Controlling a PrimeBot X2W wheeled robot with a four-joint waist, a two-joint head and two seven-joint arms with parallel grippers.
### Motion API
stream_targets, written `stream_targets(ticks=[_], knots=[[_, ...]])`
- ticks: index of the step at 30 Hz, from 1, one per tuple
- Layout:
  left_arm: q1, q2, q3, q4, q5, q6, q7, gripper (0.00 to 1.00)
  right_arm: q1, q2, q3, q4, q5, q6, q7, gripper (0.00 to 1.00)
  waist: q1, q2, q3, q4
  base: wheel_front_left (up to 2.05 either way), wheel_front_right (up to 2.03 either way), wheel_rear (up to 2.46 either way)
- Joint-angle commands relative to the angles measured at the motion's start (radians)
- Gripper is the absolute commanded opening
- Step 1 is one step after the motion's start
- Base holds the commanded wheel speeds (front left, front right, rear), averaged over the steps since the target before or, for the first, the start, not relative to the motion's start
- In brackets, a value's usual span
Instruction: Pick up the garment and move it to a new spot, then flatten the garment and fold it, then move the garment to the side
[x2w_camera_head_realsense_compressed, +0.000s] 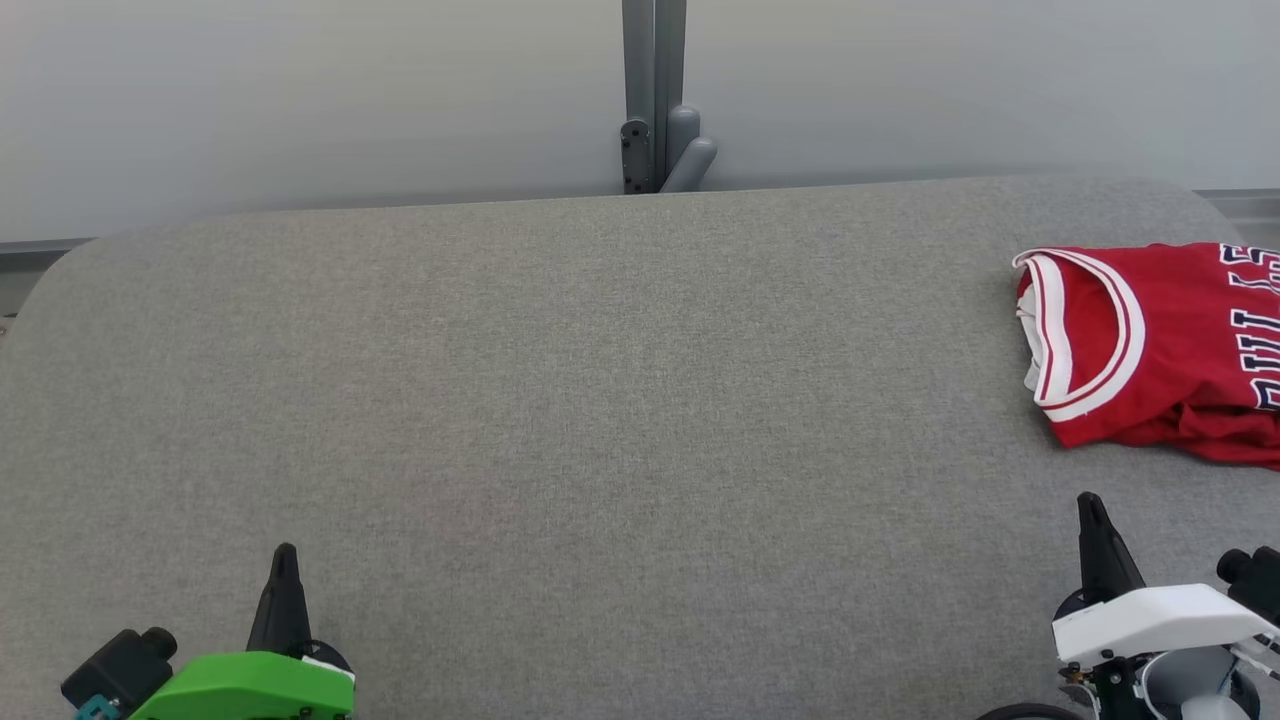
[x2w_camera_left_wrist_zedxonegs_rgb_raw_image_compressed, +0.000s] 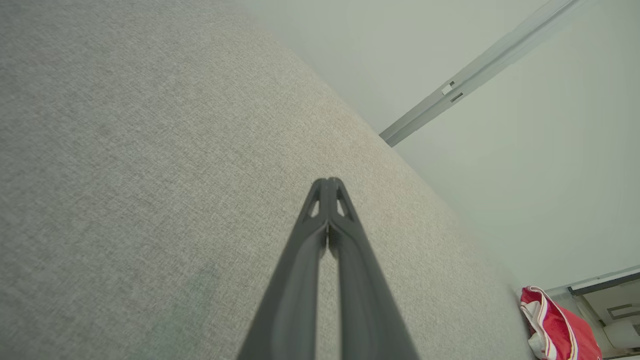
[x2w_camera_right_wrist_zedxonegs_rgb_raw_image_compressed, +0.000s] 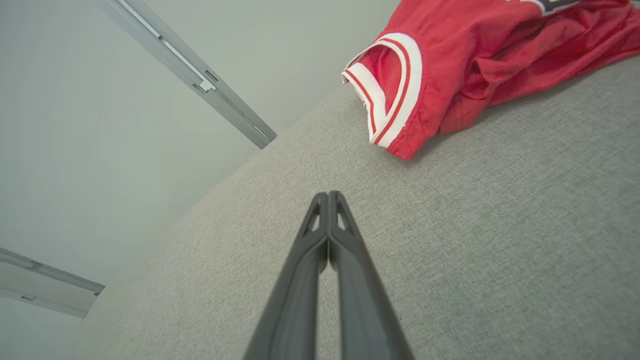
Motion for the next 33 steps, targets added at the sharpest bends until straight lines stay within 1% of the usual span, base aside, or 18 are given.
stream_targets(ticks=[1,19,33], knots=[[-0.033,0.005,0.007,-0.017,-0.034,0.004,0.008,0.0,-0.029,-0.008,0.0,-0.006,0.04,0.0,0.008,0.0,0.0,0.0,0.001,0.0,0.0,0.0,0.0],[-0.075,0.007,0.025,-0.028,-0.245,0.011,0.064,0.0,-0.078,-0.008,0.007,0.015,0.285,-0.001,0.065,0.0,0.0,0.0,0.008,-0.004,0.0,0.0,0.0],[-0.103,0.008,0.036,-0.036,-0.374,0.015,0.098,0.0,-0.107,-0.008,0.011,0.028,0.438,-0.001,0.101,0.0,0.0,0.0,0.013,-0.007,0.0,0.0,0.0]])
